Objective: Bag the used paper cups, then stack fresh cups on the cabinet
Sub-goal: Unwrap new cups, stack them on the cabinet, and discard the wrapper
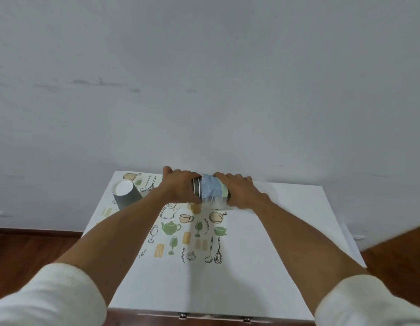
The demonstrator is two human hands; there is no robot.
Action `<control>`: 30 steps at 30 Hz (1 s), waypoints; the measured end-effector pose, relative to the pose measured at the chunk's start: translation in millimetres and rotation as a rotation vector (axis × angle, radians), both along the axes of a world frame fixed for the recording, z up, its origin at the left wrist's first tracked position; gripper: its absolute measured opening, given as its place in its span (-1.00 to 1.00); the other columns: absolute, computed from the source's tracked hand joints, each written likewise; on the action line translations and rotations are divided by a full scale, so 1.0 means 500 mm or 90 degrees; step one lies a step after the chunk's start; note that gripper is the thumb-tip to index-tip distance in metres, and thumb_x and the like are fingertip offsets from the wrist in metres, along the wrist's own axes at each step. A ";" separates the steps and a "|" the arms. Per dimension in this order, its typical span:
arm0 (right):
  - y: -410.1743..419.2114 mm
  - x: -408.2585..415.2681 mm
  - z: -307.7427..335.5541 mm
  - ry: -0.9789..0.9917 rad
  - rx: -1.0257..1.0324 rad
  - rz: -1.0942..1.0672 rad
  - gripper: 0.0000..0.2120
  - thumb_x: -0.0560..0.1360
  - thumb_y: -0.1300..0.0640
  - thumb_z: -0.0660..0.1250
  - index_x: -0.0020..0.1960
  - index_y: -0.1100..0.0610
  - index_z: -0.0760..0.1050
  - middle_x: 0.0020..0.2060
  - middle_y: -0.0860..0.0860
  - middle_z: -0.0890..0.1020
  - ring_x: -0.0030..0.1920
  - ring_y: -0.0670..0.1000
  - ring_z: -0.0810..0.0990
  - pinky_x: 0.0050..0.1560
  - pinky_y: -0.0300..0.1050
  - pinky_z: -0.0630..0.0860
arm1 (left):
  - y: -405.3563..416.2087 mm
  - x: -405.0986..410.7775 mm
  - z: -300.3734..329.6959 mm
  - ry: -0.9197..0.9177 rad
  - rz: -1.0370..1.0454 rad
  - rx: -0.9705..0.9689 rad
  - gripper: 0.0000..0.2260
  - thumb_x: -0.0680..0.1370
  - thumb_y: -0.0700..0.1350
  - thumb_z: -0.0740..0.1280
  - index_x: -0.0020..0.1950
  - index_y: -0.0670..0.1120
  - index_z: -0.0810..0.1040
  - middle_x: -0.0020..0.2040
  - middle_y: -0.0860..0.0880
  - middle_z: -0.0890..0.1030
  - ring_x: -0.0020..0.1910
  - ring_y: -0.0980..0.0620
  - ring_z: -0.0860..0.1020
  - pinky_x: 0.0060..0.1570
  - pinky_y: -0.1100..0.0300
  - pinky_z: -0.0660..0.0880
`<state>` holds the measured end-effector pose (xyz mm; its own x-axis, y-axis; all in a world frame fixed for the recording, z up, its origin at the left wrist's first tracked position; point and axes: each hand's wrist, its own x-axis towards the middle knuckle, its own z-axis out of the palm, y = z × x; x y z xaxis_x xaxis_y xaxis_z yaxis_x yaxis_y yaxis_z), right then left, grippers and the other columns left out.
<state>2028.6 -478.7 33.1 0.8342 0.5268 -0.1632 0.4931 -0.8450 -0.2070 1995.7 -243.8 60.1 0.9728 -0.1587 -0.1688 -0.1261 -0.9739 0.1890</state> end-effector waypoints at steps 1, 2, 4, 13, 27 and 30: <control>-0.007 0.005 0.002 -0.006 0.001 -0.004 -0.15 0.42 0.24 0.42 0.58 -0.12 0.11 0.22 0.01 0.51 0.22 0.15 0.46 0.09 0.05 0.24 | 0.007 0.003 0.006 0.012 0.012 -0.010 -0.47 0.23 0.35 0.42 0.13 0.19 0.52 -0.11 0.19 0.63 -0.02 0.03 0.58 0.13 -0.04 0.22; -0.013 0.010 0.005 -0.009 0.001 -0.012 -0.15 0.42 0.24 0.42 0.58 -0.12 0.11 0.23 0.02 0.51 0.23 0.16 0.47 0.08 0.03 0.24 | 0.016 0.004 0.013 0.018 0.022 -0.017 -0.42 0.24 0.38 0.42 0.20 0.20 0.52 -0.05 0.20 0.64 0.02 0.05 0.59 0.19 -0.05 0.22; -0.023 0.021 0.011 0.006 0.003 -0.032 -0.12 0.42 0.23 0.44 0.60 -0.11 0.09 0.25 0.03 0.51 0.23 0.17 0.48 0.08 0.03 0.27 | 0.034 0.004 0.031 0.027 0.035 -0.026 -0.36 0.27 0.36 0.47 0.29 0.19 0.50 0.02 0.20 0.65 0.06 0.08 0.59 0.24 -0.06 0.20; 0.026 0.021 0.037 0.021 0.165 -0.168 -0.11 0.36 -0.01 0.46 0.52 -0.19 0.01 0.27 0.05 0.53 0.27 0.23 0.51 0.25 0.23 0.42 | 0.123 -0.027 0.138 0.067 0.211 -0.497 -0.43 0.39 -0.16 0.60 0.29 -0.08 0.39 0.06 -0.07 0.63 -0.30 0.08 0.72 -0.21 0.16 0.62; 0.211 -0.031 -0.001 0.022 0.067 -0.010 -0.17 0.42 0.02 0.41 0.54 -0.16 0.04 0.24 0.02 0.51 0.25 0.21 0.48 0.18 0.17 0.37 | 0.328 -0.201 0.076 -0.154 0.369 -0.637 -0.32 0.31 -0.10 0.58 0.37 -0.02 0.39 0.18 0.00 0.60 0.16 0.06 0.60 0.03 0.12 0.57; 0.226 -0.040 -0.008 0.013 0.054 -0.008 -0.16 0.43 -0.01 0.42 0.56 -0.15 0.02 0.27 0.02 0.51 0.27 0.20 0.47 0.22 0.19 0.37 | 0.341 -0.208 0.040 -0.136 0.373 -0.627 -0.31 0.31 -0.08 0.61 0.36 0.03 0.40 0.19 0.03 0.61 0.18 0.04 0.61 0.08 0.05 0.61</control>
